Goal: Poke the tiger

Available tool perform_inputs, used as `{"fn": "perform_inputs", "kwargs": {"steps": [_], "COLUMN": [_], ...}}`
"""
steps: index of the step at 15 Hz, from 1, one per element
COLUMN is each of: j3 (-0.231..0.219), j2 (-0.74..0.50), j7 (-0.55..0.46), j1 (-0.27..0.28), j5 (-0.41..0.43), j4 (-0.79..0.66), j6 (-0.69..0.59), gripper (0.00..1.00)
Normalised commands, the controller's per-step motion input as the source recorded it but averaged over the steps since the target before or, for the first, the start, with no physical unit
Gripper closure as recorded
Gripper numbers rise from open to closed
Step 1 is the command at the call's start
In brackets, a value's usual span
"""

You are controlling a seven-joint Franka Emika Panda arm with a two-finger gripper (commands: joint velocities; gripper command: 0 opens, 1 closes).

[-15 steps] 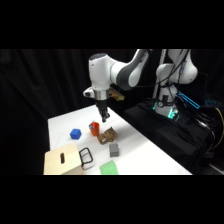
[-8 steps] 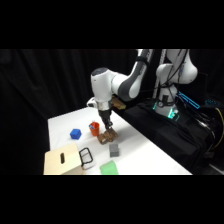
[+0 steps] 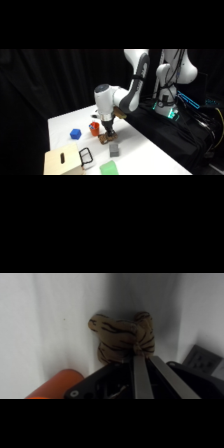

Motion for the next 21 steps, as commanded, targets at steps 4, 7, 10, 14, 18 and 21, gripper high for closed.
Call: {"fn": "perform_inputs", "kwargs": {"steps": [4, 7, 10, 14, 18, 21], "j3": [0.025, 0.010, -0.027, -0.033, -0.015, -0.014], "j2": [0.27, 0.06, -0.34, -0.55, -0.54, -0.48], "j7": [-0.19, -0.16, -0.12, -0.14, -0.17, -0.17], "j1": [-0.008, 0.008, 0.042, 0.031, -0.003, -0.011], "j5": [0.138, 0.117, 0.078, 0.075, 0.107, 0.110], "j4": [0.11, 0.01, -0.16, -0.18, -0.13, -0.11], "j6": [0.17, 0.06, -0.15, -0.33, -0.34, -0.28], "gripper": [0.96, 0.94, 0.97, 0.95, 0.55, 0.31]}}
